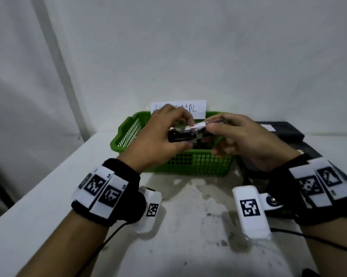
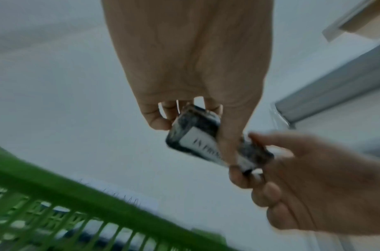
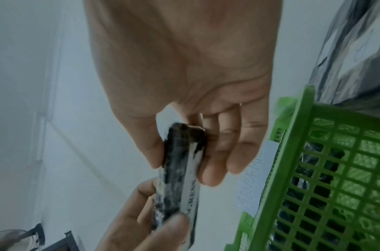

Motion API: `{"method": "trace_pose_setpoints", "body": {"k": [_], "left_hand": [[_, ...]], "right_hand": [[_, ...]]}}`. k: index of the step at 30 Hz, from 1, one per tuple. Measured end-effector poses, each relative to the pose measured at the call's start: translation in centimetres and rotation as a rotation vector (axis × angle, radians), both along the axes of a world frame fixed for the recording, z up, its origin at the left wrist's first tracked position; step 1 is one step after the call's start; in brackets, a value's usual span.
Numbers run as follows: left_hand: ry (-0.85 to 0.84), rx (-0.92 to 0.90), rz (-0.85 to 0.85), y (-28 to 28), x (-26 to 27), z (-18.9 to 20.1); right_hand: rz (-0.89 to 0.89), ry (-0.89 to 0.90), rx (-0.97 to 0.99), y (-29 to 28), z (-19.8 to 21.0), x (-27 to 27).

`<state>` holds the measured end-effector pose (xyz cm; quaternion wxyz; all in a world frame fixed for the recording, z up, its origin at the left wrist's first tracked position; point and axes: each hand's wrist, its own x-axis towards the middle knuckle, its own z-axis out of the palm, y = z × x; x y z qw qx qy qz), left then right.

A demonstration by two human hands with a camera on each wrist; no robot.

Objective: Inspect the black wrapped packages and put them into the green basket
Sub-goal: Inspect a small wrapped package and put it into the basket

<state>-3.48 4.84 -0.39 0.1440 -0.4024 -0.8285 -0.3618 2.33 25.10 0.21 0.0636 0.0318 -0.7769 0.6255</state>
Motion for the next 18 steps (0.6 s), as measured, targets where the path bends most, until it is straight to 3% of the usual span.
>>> {"method": "trace_pose_setpoints", "body": {"k": [4, 7, 11, 18], "left_hand": [[-0.238, 0.2, 0.049, 0.8, 0.1, 1.4], [-0.402, 0.234, 0.006, 1.3, 0.0, 2.3], [-0.562, 0.431, -0.073, 1.8, 0.0, 2.4], [-0.601, 0.513, -0.164, 3.2, 1.1, 2.0]], "right_hand": [[0.015, 0.167, -0.114, 1.3, -0.2, 0.2], [0.023, 0.232, -0.155, 1.9, -0.1, 1.0], [-0.024, 0.305, -0.27, 2.1, 0.8, 1.8], [-0.134, 0.346, -0.163, 1.5, 1.6, 2.4]]}}
